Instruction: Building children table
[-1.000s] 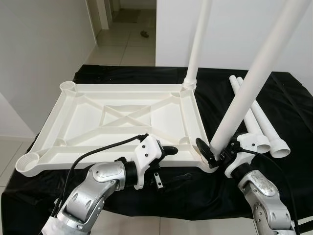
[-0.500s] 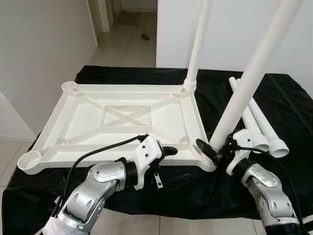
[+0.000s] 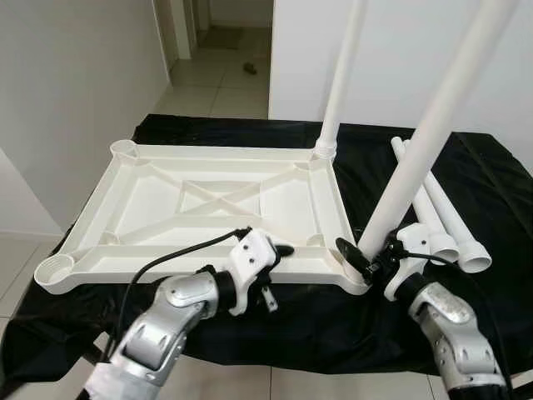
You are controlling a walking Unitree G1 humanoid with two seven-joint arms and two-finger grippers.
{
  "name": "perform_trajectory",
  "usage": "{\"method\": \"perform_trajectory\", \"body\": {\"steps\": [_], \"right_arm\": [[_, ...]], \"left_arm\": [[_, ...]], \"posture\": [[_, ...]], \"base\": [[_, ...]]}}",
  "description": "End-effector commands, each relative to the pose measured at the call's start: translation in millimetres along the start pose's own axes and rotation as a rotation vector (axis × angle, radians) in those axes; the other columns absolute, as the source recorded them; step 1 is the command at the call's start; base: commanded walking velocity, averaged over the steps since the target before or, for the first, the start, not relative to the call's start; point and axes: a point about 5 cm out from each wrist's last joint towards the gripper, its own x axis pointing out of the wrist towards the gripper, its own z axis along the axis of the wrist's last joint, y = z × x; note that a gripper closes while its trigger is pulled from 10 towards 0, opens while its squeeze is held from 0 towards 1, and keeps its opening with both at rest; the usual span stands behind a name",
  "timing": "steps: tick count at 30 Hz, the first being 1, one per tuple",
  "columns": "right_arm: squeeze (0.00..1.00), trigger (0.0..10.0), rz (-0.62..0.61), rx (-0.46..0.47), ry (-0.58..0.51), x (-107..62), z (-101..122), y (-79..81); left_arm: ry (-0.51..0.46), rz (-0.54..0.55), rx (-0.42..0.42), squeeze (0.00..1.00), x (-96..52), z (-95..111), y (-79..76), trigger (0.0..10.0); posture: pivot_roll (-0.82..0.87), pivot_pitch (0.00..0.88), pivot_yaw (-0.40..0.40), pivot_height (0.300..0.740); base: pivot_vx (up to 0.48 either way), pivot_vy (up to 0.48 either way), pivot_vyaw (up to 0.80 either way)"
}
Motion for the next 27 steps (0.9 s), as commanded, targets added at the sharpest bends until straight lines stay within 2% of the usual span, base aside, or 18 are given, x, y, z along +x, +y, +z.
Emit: {"method": "perform_trajectory", "body": {"steps": [1, 5, 6, 8, 10, 14, 16, 19, 21, 22, 27], "right_arm": [[0.00, 0.0, -0.011, 0.036, 0.065, -2.8, -13.7, 4.4], [0.00, 0.0, -0.101, 0.020, 0.106, -2.1, -18.8, 4.7], [0.00, 0.0, -0.139, 0.030, 0.107, -1.0, -19.1, 7.7], [0.00, 0.0, -0.139, 0.030, 0.107, -1.0, -19.1, 7.7], [0.00, 0.0, -0.179, 0.054, 0.102, 0.9, -18.7, 13.6], [0.00, 0.0, -0.218, 0.072, 0.102, 2.1, -19.0, 17.7], [0.00, 0.0, -0.273, 0.109, 0.102, 3.6, -20.8, 22.9], [0.00, 0.0, -0.310, 0.119, 0.098, 4.9, -21.0, 26.2], [0.00, 0.0, -0.397, 0.137, 0.089, 7.8, -21.3, 29.9], [0.00, 0.0, -0.397, 0.137, 0.089, 7.8, -21.3, 29.9], [0.00, 0.0, -0.523, 0.167, 0.095, 20.2, -21.0, 36.8]], "left_arm": [[0.012, 0.011, 0.006, 0.00, 1.2, -2.8, 0.4, 10.0], [-0.003, 0.044, 0.003, 0.00, 6.1, -4.6, -0.9, 10.0], [-0.003, 0.046, -0.011, 0.00, 9.2, -7.6, -6.0, 10.0], [-0.003, 0.046, -0.011, 0.00, 9.2, -7.6, -6.0, 10.0], [-0.002, 0.027, -0.027, 0.00, 10.8, -11.4, -16.4, 10.0], [0.002, 0.015, -0.028, 0.00, 10.3, -14.7, -22.2, 10.0], [0.011, 0.011, -0.026, 0.00, 8.6, -17.9, -24.5, 10.0], [0.014, 0.018, -0.012, 0.00, 8.0, -19.0, -24.4, 10.0], [0.015, 0.029, 0.014, 0.00, 7.1, -19.5, -22.2, 10.0], [0.015, 0.029, 0.014, 0.00, 7.1, -19.5, -22.2, 10.0], [0.006, 0.040, 0.022, 0.00, 6.0, -16.2, -13.9, 10.0]], "posture": [[-0.03, 0.029, 0.001, 0.740], [-0.04, 0.032, 0.001, 0.740], [-0.04, 0.032, 0.003, 0.740], [-0.04, 0.032, 0.003, 0.740], [-0.04, 0.034, 0.004, 0.740], [-0.04, 0.034, 0.003, 0.740], [-0.03, 0.035, 0.001, 0.740], [-0.03, 0.033, -0.001, 0.740], [-0.03, 0.034, -0.001, 0.740], [-0.03, 0.034, -0.001, 0.740], [-0.03, 0.035, -0.002, 0.740]], "base": [[0.000, 0.000, 0.00], [0.000, 0.000, 0.00], [0.000, 0.000, 0.00], [0.000, 0.000, 0.00], [0.000, 0.000, 0.00], [0.000, 0.000, 0.00], [0.000, 0.000, 0.00], [0.000, 0.000, 0.00], [0.000, 0.000, 0.00], [0.000, 0.000, 0.00], [0.000, 0.000, 0.00]]}}
